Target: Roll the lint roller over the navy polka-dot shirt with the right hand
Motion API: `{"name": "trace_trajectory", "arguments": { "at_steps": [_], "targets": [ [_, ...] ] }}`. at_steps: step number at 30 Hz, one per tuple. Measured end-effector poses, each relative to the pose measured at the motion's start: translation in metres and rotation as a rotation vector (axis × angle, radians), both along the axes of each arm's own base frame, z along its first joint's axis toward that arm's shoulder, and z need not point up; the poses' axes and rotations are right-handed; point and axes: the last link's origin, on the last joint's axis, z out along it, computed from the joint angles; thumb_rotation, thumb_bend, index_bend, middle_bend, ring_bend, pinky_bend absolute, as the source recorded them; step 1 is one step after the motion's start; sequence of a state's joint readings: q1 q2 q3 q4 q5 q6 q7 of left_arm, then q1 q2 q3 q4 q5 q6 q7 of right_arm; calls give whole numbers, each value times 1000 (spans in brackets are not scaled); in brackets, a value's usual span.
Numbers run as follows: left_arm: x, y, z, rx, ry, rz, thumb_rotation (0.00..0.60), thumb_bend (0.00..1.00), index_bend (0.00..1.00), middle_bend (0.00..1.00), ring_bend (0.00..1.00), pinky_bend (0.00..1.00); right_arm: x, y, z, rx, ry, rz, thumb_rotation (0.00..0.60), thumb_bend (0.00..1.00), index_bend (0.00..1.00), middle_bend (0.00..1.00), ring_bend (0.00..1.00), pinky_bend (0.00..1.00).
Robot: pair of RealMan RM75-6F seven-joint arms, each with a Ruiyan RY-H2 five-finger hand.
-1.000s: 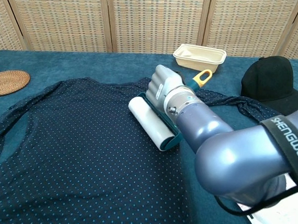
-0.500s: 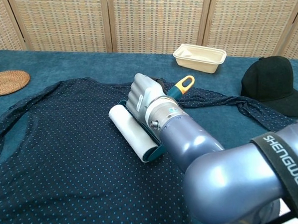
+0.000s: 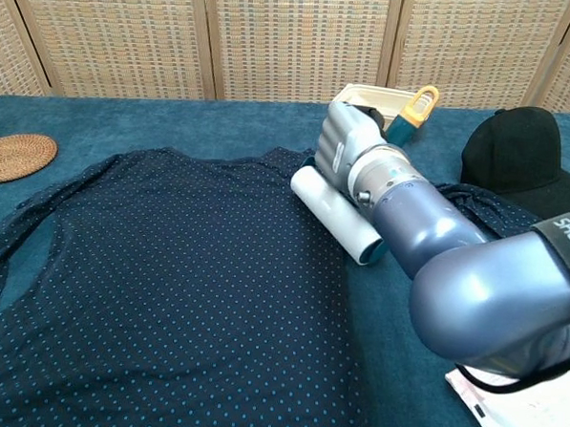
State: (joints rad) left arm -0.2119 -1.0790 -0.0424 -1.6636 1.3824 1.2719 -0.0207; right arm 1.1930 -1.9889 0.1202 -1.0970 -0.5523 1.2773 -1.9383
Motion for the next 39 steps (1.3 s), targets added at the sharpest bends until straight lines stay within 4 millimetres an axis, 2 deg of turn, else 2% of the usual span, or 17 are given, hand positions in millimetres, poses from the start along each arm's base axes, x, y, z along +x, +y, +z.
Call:
{"name": "trace_trajectory", "arguments": {
  "at_steps": [4, 6, 7, 9, 10, 12, 13, 22, 24, 27, 28, 30, 32, 34, 35, 36, 39],
  "targets": [
    [1, 0, -1, -1, 2, -2, 600, 0, 0, 0, 0, 0, -11, -5, 6, -22, 1, -33, 600, 858, 721, 1000, 1000, 1000],
    [1, -1, -1, -3, 2, -4, 600, 0, 0, 0, 0, 0, -13, -6, 8, -22, -8, -41, 600, 822, 702, 1000, 1000, 1000],
    [1, -1, -1, -3, 3, -4, 600, 0, 0, 0, 0, 0, -13, -6, 9, -20, -15, -45, 600, 740, 627, 1000, 1000, 1000],
    [2, -1, -2, -4, 3, -6, 600, 0, 0, 0, 0, 0, -14, -5, 9, -14, -37, -53, 600, 456, 347, 1000, 1000, 1000],
    [2, -1, -1, -4, 2, -7, 600, 0, 0, 0, 0, 0, -14, -5, 9, -11, -48, -55, 600, 253, 161, 1000, 1000, 1000],
    [2, -2, -1, -3, 2, -7, 600, 0, 0, 0, 0, 0, -15, -5, 10, -4, -70, -59, 600, 42, 13, 998, 1000, 1000],
    [2, -2, -1, -2, 0, -8, 600, 0, 0, 0, 0, 0, -16, -5, 11, -3, -79, -61, 600, 3, 0, 996, 1000, 1000],
    [4, -3, 4, 6, -20, -18, 600, 0, 0, 0, 0, 0, -23, -1, 26, -35, -156, -88, 600, 0, 0, 985, 1000, 1000],
    [4, -5, 6, 10, -27, -24, 600, 0, 0, 0, 0, 0, -25, 1, 34, -40, -189, -94, 600, 0, 0, 955, 1000, 1000],
    [5, -7, 9, 17, -38, -33, 600, 0, 0, 0, 0, 0, -30, 4, 50, -42, -257, -92, 600, 0, 0, 824, 949, 993],
    [6, -7, 10, 18, -41, -37, 600, 0, 0, 0, 0, 0, -32, 4, 56, -42, -281, -87, 600, 0, 0, 737, 880, 942],
    [7, -9, 11, 19, -46, -47, 600, 0, 0, 0, 0, 0, -39, 6, 70, -40, -344, -69, 600, 0, 0, 546, 675, 755],
    [9, -11, 12, 21, -50, -59, 600, 0, 0, 0, 0, 0, -47, 8, 82, -35, -414, -59, 600, 0, 0, 280, 337, 425],
    [10, -14, 13, 24, -54, -72, 600, 0, 0, 0, 0, 0, -58, 11, 97, -25, -514, -58, 600, 0, 0, 102, 115, 180],
    [11, -15, 14, 25, -55, -77, 600, 0, 0, 0, 0, 0, -64, 13, 104, -19, -561, -61, 600, 0, 0, 39, 41, 82],
    [12, -17, 14, 26, -55, -84, 600, 0, 0, 0, 0, 0, -72, 16, 113, -11, -626, -69, 600, 0, 0, 16, 15, 41],
    [12, -20, 13, 26, -45, -91, 600, 0, 0, 0, 0, 0, -94, 25, 136, 18, -786, -90, 600, 0, 0, 0, 0, 0]
  ]
}}
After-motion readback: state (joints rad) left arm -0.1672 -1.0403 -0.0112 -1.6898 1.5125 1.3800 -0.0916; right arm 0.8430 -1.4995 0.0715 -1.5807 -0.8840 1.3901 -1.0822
